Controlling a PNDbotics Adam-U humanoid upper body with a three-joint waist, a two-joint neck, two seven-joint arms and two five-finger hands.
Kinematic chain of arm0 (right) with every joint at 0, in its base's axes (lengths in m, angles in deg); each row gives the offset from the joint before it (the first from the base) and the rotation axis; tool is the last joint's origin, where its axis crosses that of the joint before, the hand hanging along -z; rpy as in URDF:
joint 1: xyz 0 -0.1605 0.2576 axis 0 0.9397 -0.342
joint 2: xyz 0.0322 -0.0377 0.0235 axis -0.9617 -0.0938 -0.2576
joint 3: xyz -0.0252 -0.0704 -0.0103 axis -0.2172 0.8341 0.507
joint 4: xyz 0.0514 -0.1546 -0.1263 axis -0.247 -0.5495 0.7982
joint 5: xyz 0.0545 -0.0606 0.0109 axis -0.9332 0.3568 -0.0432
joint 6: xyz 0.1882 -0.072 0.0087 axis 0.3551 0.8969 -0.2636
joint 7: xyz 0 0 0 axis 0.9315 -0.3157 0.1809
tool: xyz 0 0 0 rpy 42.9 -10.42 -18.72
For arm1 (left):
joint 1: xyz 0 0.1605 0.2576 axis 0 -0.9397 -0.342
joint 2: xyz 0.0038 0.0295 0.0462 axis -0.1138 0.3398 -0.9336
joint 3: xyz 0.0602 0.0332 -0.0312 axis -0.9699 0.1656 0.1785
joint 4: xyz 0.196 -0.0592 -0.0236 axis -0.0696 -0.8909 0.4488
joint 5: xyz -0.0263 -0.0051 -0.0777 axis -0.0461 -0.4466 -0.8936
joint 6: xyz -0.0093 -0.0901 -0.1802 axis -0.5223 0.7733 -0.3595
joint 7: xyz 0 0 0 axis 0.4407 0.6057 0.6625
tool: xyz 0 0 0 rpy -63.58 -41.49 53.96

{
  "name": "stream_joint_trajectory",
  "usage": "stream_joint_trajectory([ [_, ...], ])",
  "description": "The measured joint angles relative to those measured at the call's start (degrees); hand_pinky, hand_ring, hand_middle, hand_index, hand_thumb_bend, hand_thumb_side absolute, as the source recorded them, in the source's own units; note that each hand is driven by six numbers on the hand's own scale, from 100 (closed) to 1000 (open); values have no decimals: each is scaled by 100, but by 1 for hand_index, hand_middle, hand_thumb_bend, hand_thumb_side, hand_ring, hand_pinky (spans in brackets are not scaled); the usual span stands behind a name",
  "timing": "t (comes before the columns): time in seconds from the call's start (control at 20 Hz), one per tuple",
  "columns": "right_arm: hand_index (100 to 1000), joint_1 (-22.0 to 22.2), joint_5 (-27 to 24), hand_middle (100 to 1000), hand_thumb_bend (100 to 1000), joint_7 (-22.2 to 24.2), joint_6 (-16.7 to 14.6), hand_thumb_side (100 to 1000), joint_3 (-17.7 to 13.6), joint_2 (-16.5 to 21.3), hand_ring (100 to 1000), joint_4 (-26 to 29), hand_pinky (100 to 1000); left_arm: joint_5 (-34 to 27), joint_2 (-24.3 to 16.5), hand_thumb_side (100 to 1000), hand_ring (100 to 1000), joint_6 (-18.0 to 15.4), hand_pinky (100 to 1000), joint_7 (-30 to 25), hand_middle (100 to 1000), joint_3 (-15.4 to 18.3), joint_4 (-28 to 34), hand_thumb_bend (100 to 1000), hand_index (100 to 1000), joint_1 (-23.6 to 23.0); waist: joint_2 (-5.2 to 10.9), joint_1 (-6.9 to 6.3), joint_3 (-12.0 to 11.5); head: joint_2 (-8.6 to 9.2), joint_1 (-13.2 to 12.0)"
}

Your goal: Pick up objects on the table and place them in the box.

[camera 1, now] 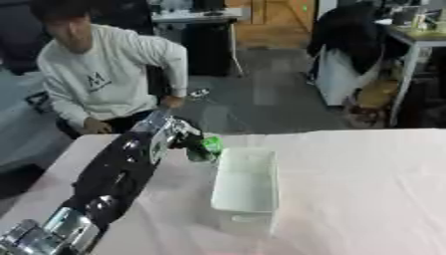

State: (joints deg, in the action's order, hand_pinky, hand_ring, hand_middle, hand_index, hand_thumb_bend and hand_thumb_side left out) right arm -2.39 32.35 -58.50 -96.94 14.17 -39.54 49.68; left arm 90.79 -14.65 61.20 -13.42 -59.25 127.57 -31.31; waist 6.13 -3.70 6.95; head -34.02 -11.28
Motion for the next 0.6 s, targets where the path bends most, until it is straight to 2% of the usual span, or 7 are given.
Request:
stream_joint_trajectory([
  [0.35, 754, -4, 0, 672, 100, 2, 0, 980, 14, 0, 655, 0, 622, -496, 70, 742, 100, -356, 100, -63, 107, -404, 430, 100, 336, 55, 4, -10, 38, 0, 0],
  [0.6, 754, -16, 0, 672, 100, 7, 1, 979, 31, 0, 655, 0, 621, -635, 186, 761, 100, -533, 100, -120, 124, -628, 492, 100, 348, 110, 4, -12, 74, 0, -2],
])
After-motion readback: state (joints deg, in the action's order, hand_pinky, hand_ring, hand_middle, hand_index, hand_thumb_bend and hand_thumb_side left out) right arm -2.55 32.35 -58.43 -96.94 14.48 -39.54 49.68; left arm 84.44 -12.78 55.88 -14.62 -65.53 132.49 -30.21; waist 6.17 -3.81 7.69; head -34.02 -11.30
